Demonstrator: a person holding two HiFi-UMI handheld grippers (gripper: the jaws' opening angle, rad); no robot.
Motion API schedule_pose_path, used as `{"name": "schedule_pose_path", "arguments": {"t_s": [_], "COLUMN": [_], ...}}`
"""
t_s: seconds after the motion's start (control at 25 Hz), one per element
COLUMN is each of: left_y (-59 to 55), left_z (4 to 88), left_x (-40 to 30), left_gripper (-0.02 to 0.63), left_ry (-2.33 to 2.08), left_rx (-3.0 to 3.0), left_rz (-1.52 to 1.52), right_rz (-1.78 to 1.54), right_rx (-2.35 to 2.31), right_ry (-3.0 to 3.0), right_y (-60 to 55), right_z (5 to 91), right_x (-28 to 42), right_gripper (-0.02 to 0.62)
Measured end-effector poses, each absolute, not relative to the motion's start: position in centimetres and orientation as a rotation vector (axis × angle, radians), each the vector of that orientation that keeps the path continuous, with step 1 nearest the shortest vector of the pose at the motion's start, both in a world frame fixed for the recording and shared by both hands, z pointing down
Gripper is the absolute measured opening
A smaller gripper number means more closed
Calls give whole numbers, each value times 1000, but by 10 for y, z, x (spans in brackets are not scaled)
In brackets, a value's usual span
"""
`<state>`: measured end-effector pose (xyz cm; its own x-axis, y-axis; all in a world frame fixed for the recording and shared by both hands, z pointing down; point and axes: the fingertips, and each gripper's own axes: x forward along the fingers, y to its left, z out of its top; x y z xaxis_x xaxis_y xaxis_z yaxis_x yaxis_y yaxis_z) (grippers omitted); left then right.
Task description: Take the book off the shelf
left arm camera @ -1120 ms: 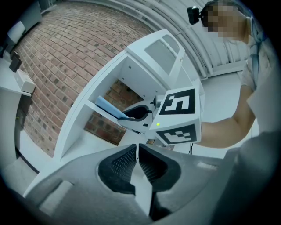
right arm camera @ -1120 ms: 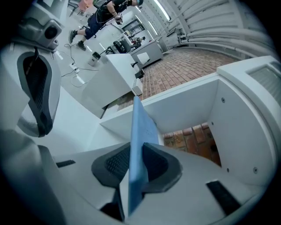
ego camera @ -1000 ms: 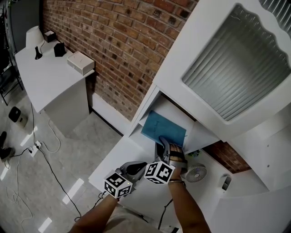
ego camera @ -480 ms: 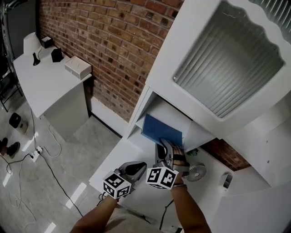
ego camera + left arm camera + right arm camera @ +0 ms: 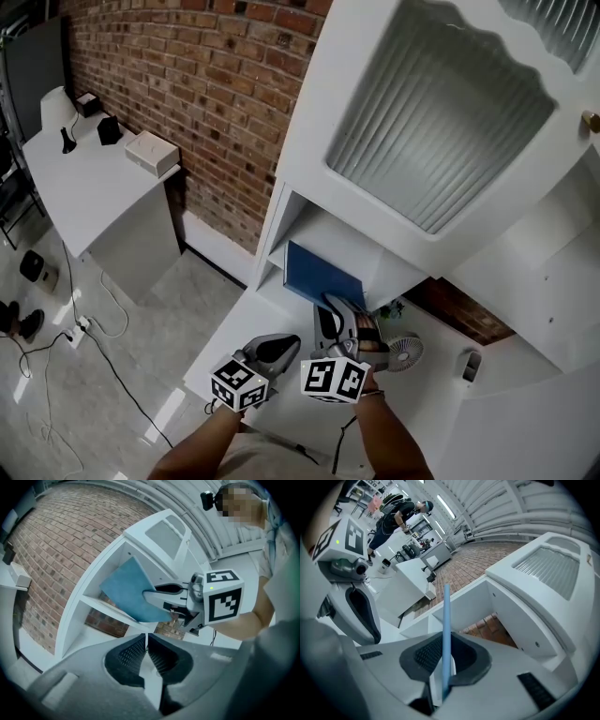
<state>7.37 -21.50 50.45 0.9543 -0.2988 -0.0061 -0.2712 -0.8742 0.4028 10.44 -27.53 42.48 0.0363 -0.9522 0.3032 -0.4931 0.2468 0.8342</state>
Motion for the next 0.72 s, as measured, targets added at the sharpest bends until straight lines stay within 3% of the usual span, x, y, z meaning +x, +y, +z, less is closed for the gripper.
{"name": "schedule_pose_path", "arguments": {"t_s": [0.72], "left_y": [-199], "left_z": [463], "left_x": [104], "left_gripper": [10], "left_ry": [-357], "left_rx": [2789], "left_rz": [-97], "right_rz": [-542], "right_rx": [1694], "right_ry": [-1787], "right_y": [-216], "right_z": [376], "right_x": [125], "right_gripper": [54]}}
